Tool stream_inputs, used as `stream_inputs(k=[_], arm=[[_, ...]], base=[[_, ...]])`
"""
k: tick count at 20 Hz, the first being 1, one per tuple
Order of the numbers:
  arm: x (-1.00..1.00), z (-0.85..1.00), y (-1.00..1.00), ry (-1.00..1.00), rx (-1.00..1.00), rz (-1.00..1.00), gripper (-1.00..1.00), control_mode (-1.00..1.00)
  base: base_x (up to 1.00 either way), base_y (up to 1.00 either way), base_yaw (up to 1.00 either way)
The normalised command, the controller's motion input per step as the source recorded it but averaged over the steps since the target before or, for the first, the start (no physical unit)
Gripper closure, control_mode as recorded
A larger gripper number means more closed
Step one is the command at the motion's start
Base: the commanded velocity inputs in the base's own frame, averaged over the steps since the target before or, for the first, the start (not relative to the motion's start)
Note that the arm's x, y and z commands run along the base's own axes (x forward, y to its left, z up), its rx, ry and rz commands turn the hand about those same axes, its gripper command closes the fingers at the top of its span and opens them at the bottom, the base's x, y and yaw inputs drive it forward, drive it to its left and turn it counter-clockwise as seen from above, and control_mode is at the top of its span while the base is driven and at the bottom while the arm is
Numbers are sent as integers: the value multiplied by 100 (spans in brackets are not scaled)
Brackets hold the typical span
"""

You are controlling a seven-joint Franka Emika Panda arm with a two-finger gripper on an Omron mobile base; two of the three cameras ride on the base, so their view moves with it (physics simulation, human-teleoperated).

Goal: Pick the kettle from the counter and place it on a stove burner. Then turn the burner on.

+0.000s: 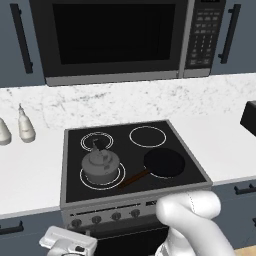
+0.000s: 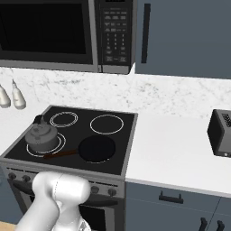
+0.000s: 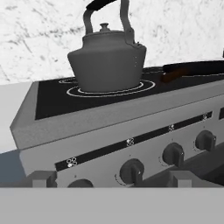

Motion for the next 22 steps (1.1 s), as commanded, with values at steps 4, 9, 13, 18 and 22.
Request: stream_inputs(k=[4,9,13,18,22], arm=[[29,-3,0,0,0,9,-100,-100],[22,-9,0,0,0,12,-100,-100],[14,-10,0,0,0,14,-100,-100],[3,-12,0,0,0,11,-100,-100],[0,-19,-2,0,0,9,-100,-100]], base=[[0,0,0],[0,0,0],[0,0,0],[0,0,0],[0,0,0]])
